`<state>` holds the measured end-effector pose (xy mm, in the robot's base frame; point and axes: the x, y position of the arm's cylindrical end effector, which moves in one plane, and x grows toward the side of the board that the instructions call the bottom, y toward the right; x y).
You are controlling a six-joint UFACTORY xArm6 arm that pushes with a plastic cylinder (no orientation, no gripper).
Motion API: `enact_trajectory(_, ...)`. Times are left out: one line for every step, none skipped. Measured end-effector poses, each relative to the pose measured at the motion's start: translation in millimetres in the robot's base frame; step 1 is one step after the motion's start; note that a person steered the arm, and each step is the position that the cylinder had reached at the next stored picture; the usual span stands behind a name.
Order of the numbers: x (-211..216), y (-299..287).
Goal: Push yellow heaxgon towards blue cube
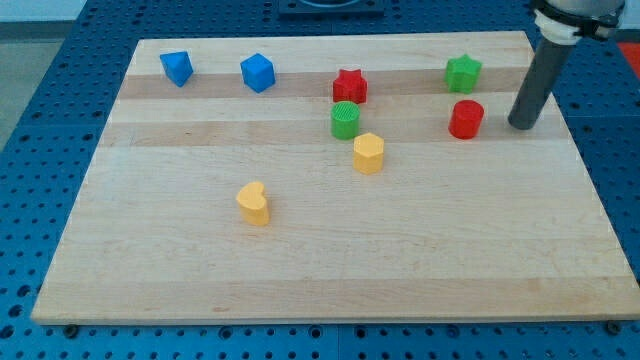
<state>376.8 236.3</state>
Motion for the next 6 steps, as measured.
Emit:
enact_trajectory(-0.3,-29.8)
enact_trajectory(-0.3,-62.7)
enact_trajectory(-1.2,-82.5)
enact_trajectory(-1.2,-94.9)
enact_trajectory(-1.1,-105.7)
enact_trajectory(3.7,-116.1)
